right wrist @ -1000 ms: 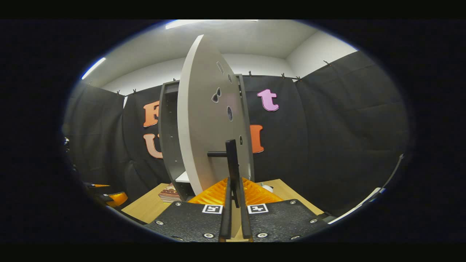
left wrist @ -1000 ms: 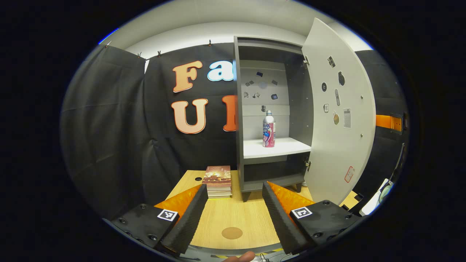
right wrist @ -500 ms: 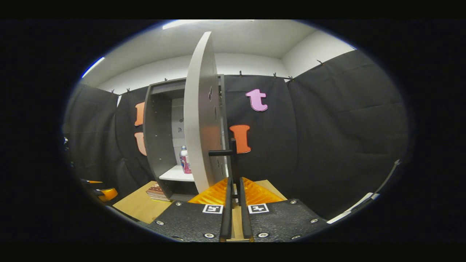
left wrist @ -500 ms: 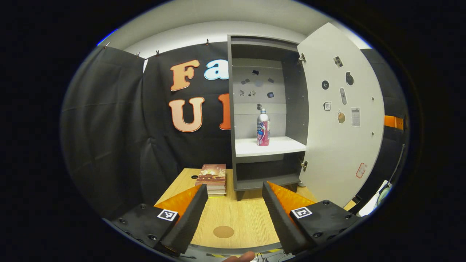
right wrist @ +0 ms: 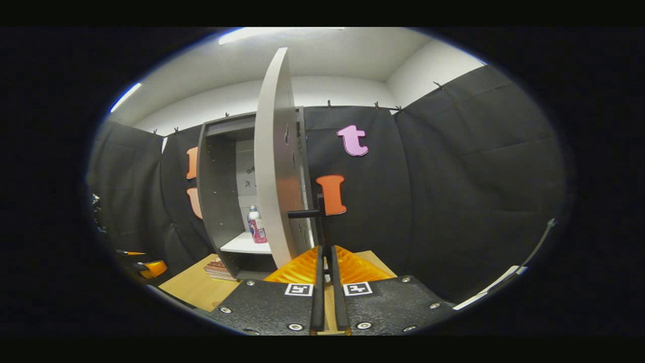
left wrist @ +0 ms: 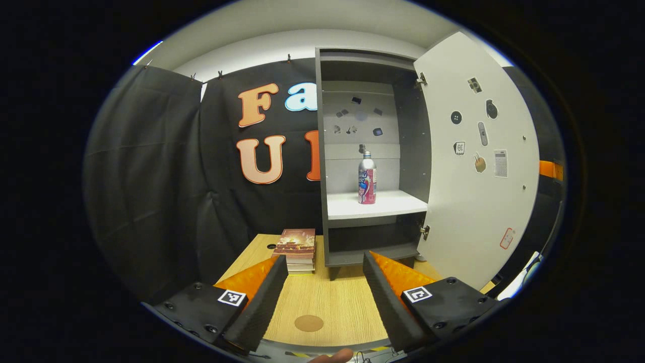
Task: Open the cabinet door with the right hand, grasp the bottle in the cabinet with the left hand and place it on the coaster, then close the cabinet door with the right hand.
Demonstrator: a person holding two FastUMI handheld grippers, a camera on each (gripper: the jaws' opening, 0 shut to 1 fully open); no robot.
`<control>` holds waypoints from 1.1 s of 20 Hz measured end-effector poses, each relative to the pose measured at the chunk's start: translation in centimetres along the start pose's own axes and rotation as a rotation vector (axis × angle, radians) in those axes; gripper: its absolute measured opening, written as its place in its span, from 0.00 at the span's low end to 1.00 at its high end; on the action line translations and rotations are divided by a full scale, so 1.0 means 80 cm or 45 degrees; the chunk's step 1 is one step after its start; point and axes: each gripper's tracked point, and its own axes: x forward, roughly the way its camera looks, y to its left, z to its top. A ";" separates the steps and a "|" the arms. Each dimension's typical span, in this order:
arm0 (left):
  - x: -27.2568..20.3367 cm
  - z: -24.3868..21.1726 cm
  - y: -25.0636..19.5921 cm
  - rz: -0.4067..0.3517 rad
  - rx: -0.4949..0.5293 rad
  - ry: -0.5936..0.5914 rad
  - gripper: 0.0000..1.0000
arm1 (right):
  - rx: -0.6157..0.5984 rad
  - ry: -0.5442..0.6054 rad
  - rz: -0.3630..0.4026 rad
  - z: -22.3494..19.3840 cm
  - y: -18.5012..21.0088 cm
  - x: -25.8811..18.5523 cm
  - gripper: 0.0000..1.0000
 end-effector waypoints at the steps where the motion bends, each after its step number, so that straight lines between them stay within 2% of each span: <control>1: 0.007 0.002 -0.002 -0.006 0.000 -0.006 0.98 | 0.006 -0.022 0.000 0.005 0.002 -0.003 0.07; 4: 0.044 0.019 -0.020 -0.035 0.005 -0.045 0.98 | 0.013 -0.097 0.001 0.016 0.008 0.001 0.09; 5: 0.059 0.025 -0.027 -0.047 0.009 -0.061 0.98 | 0.012 -0.123 0.008 0.021 0.012 0.002 0.00; 6: 0.076 0.035 -0.036 -0.066 0.010 -0.086 0.98 | 0.008 -0.141 0.016 0.025 0.014 0.003 0.00; 7: 0.093 0.045 -0.047 -0.089 0.011 -0.113 0.98 | -0.003 -0.159 0.025 0.026 0.018 0.005 0.12; 8: 0.111 0.055 -0.058 -0.114 0.013 -0.141 0.98 | -0.018 -0.166 0.033 0.029 0.020 0.006 0.03; 9: 0.128 0.066 -0.069 -0.135 0.013 -0.165 0.98 | -0.033 -0.167 0.042 0.029 0.023 0.007 0.15; 11: 0.168 0.084 -0.091 -0.176 0.008 -0.198 1.00 | -0.064 -0.165 0.053 0.027 0.027 0.005 0.19; 12: 0.188 0.092 -0.102 -0.193 0.010 -0.215 0.97 | -0.071 -0.170 0.068 0.029 0.031 0.004 0.14; 13: 0.209 0.101 -0.112 -0.208 0.016 -0.229 0.97 | -0.068 -0.179 0.076 0.030 0.034 0.006 0.23; 14: 0.231 0.108 -0.123 -0.219 0.021 -0.247 1.00 | -0.068 -0.176 0.084 0.028 0.039 0.008 0.25; 17: 0.293 0.121 -0.149 -0.246 0.025 -0.273 0.97 | -0.066 -0.139 0.091 0.019 0.046 0.012 0.30; 18: 0.313 0.122 -0.154 -0.249 0.029 -0.273 0.97 | -0.060 -0.114 0.090 0.014 0.049 0.011 0.26; 19: 0.335 0.123 -0.162 -0.257 0.030 -0.272 0.98 | -0.055 -0.098 0.086 0.011 0.050 0.010 0.33; 20: 0.355 0.122 -0.167 -0.261 0.029 -0.269 0.98 | -0.053 -0.084 0.080 0.009 0.052 0.012 0.29; 21: 0.374 0.119 -0.170 -0.262 0.027 -0.266 0.97 | -0.053 -0.071 0.071 0.005 0.051 0.013 0.30; 22: 0.392 0.118 -0.174 -0.263 0.024 -0.261 0.98 | -0.055 -0.061 0.062 0.002 0.051 0.016 0.35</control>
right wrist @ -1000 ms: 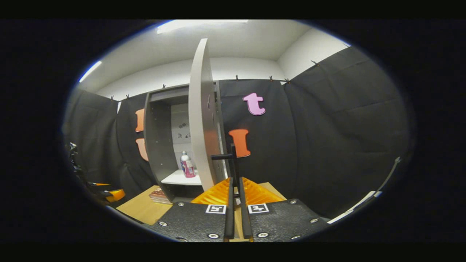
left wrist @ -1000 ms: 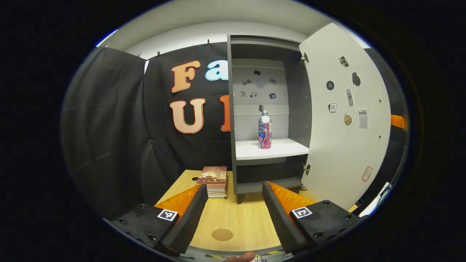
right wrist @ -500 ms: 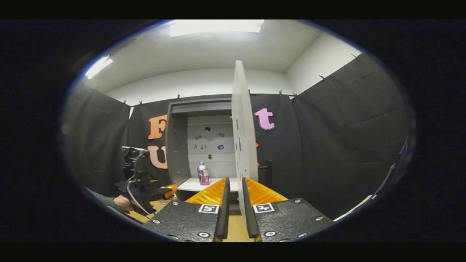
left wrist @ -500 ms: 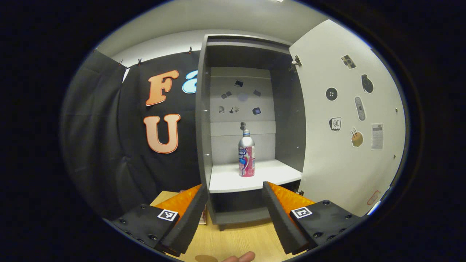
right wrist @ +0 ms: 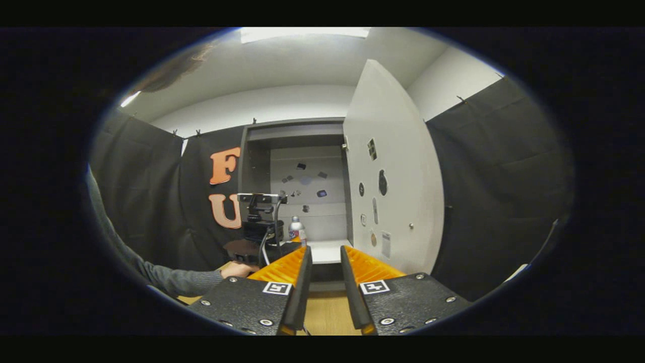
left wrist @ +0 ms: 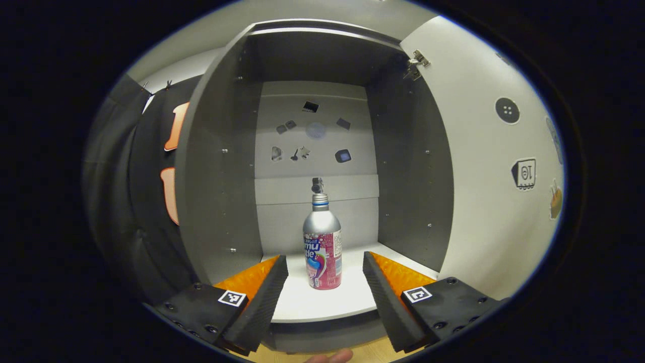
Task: Open the cabinet door with the right hand, grasp the bottle in the cabinet with the left hand and place it on the coaster, then close the cabinet door with the right hand.
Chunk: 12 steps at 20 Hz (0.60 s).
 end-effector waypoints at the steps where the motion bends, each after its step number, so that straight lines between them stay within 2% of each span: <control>1: 0.018 -0.004 0.001 0.000 -0.002 0.004 0.98 | -0.001 0.017 -0.006 -0.004 -0.001 0.001 0.36; 6: 0.096 -0.020 0.004 0.001 -0.004 0.020 0.94 | 0.028 0.113 -0.052 -0.023 0.000 0.001 0.38; 8: 0.119 -0.028 0.005 0.002 -0.007 0.033 0.97 | 0.028 0.144 -0.065 -0.029 0.001 0.002 0.38; 12: 0.139 -0.030 0.002 0.002 0.007 0.032 0.98 | 0.008 0.180 -0.095 -0.035 -0.005 0.000 0.38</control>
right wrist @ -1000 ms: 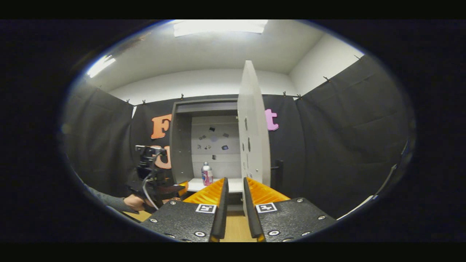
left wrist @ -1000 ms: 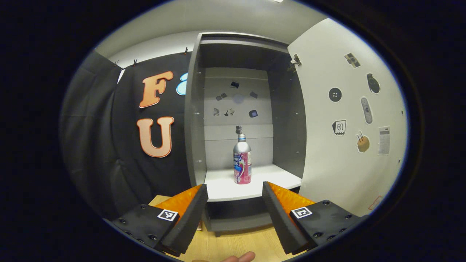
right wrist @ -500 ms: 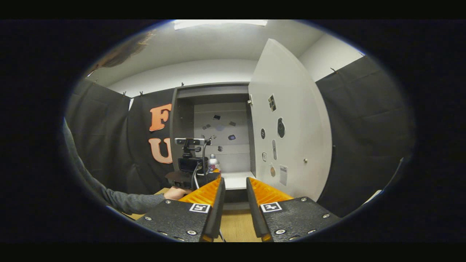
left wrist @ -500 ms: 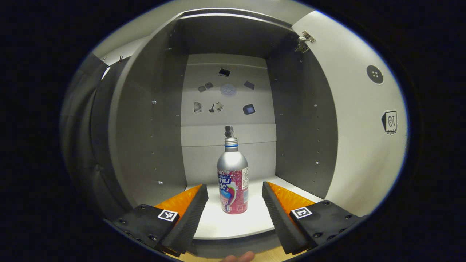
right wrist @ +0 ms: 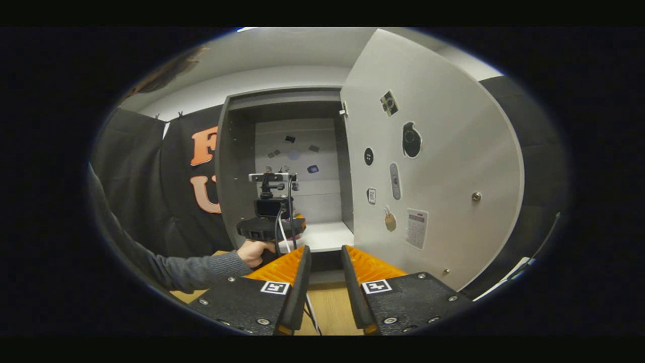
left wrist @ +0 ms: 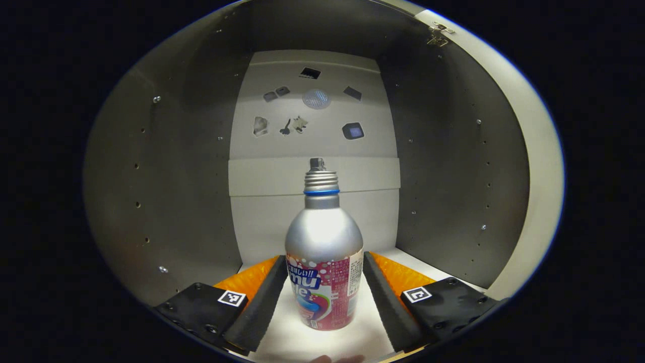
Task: Open the cabinet door with the right hand, grasp the bottle in the cabinet with the left hand and place it on the coaster, then close the cabinet door with the right hand.
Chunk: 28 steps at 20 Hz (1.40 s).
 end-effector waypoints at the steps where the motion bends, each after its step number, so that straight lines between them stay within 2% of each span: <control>1: -0.004 0.001 -0.003 -0.007 -0.002 0.001 0.87 | 0.000 0.007 -0.006 -0.001 -0.001 0.001 0.38; 2: -0.010 0.004 -0.003 -0.019 -0.009 -0.007 0.86 | 0.003 0.011 -0.011 -0.002 -0.001 -0.001 0.38; 3: -0.017 0.011 0.000 -0.014 -0.011 -0.025 0.86 | 0.006 0.010 -0.003 -0.002 0.001 0.000 0.43; 4: -0.027 0.015 0.001 -0.013 -0.009 -0.040 0.87 | 0.007 0.015 0.003 -0.003 0.002 -0.002 0.38; 10: -0.122 0.040 0.025 0.017 -0.020 -0.085 0.86 | -0.012 0.021 0.073 -0.005 0.010 -0.013 0.38; 14: -0.199 0.020 0.047 0.065 0.019 -0.063 0.86 | 0.006 0.051 0.130 -0.010 0.019 -0.026 0.39; 17: -0.265 -0.023 0.065 0.113 0.029 0.007 0.86 | 0.012 0.080 0.175 -0.017 0.024 -0.036 0.38; 22: -0.357 -0.132 0.090 0.181 0.013 0.215 0.86 | 0.041 0.156 0.233 -0.033 0.034 -0.058 0.38; 28: -0.419 -0.248 0.119 0.237 -0.008 0.364 0.86 | 0.064 0.255 0.247 -0.056 0.036 -0.073 0.38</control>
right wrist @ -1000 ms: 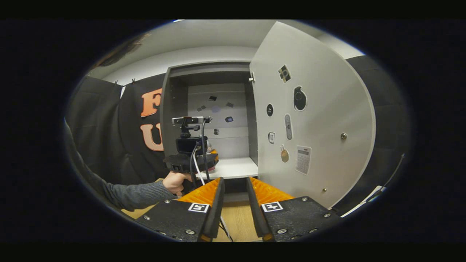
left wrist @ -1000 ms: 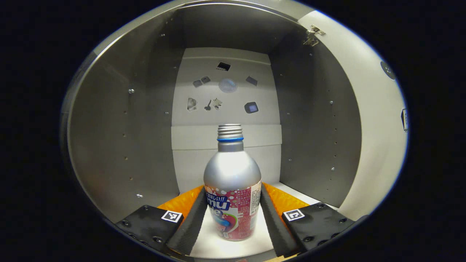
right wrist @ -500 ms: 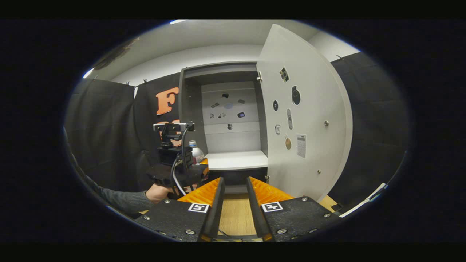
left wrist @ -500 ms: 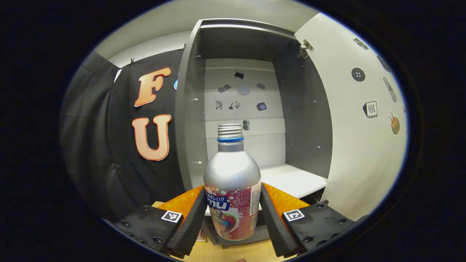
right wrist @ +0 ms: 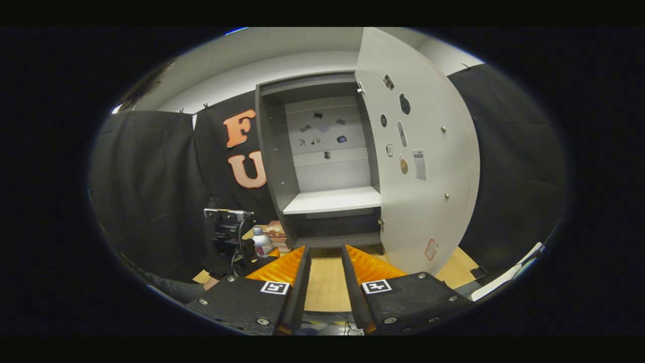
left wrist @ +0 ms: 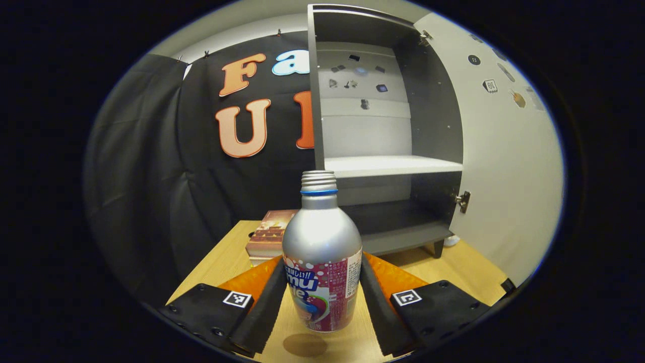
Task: Open the cabinet door with the right hand, grasp the bottle in the cabinet with the left hand and place it on the coaster, then close the cabinet door with the right hand.
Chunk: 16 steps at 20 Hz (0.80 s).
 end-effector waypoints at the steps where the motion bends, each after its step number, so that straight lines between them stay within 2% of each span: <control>1: -0.001 -0.020 0.007 0.008 0.010 0.024 0.86 | 0.005 0.013 -0.012 -0.004 -0.002 -0.002 0.38; 8: 0.016 -0.124 0.025 0.027 0.013 0.105 0.86 | 0.010 0.134 -0.047 -0.027 -0.009 -0.009 0.39; 14: 0.018 -0.175 0.040 0.057 0.002 0.168 0.86 | -0.093 0.197 -0.053 -0.035 -0.021 -0.010 0.39; 16: 0.011 -0.171 0.038 0.057 -0.011 0.150 0.87 | -0.108 0.218 -0.047 -0.039 -0.022 -0.011 0.39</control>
